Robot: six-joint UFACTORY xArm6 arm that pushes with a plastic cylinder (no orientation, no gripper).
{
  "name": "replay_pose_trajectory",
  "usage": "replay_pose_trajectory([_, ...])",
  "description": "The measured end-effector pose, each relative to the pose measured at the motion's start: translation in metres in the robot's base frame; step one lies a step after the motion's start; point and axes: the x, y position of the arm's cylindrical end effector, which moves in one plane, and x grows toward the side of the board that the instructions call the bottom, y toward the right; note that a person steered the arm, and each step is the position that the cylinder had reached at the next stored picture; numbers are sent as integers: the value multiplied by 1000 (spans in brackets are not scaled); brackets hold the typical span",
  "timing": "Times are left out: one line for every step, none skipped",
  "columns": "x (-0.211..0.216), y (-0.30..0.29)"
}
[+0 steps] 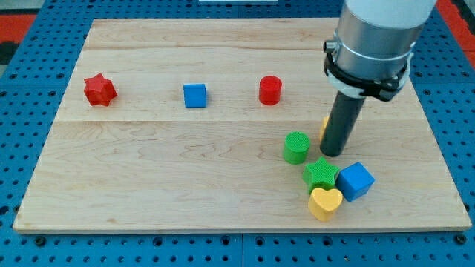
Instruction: Keep the yellow hexagon at the right side of the horizontal line of blocks
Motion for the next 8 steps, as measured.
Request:
replay_pose_trajectory([-7,-5])
replay_pose_trajectory([-12,3])
replay_pose_trajectory([-4,16])
replay_pose_trajectory([6,23])
replay_pose_trajectory([-18,34])
replay_pose_trajectory([-43,26])
replay_pose_trajectory([-56,26])
replay_pose_trajectory([-68,26])
